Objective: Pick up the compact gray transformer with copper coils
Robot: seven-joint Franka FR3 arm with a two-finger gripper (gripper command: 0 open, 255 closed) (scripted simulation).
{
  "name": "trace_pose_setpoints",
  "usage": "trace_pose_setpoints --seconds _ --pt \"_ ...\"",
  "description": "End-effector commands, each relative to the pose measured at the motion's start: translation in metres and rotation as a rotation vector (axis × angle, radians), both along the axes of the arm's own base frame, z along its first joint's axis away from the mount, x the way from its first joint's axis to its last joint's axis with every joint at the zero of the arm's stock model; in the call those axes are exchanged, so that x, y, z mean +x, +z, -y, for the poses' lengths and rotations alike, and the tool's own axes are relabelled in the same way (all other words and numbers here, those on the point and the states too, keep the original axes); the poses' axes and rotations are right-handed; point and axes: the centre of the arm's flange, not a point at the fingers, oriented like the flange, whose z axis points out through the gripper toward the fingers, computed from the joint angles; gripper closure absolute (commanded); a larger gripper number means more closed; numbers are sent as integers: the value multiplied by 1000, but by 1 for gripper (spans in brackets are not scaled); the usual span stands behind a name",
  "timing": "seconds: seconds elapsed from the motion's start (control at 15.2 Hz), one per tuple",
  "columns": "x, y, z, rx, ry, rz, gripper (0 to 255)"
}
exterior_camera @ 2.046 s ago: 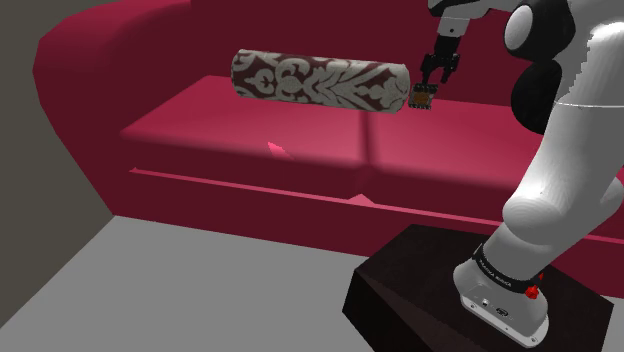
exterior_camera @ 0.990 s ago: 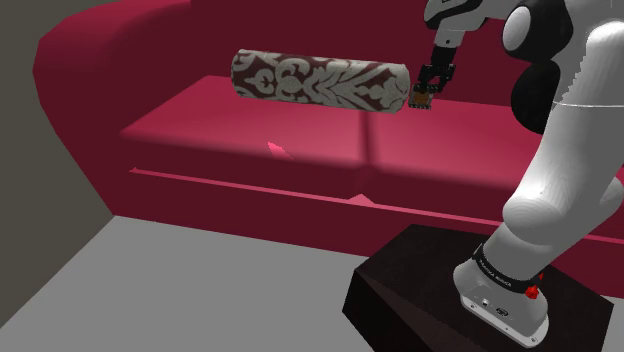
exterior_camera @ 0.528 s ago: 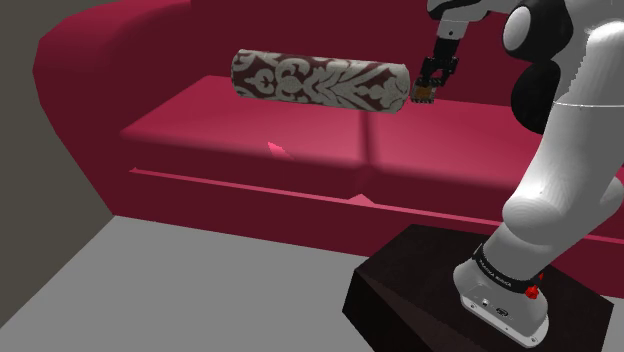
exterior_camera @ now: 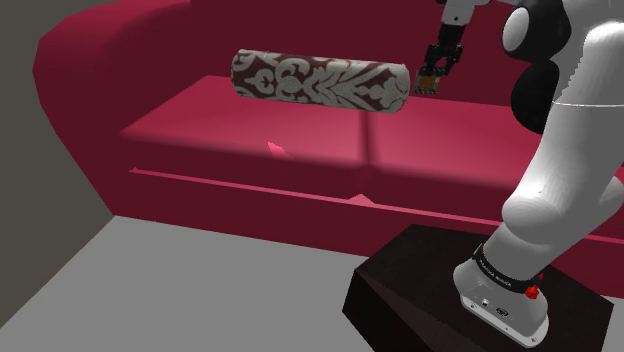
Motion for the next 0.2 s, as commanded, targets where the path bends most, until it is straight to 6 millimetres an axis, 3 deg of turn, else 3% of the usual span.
trace_pose_setpoints --seconds 0.0,0.13 --pt "1 11 -1 0 0 0 255" --pt "1 12 -1 0 0 0 255"
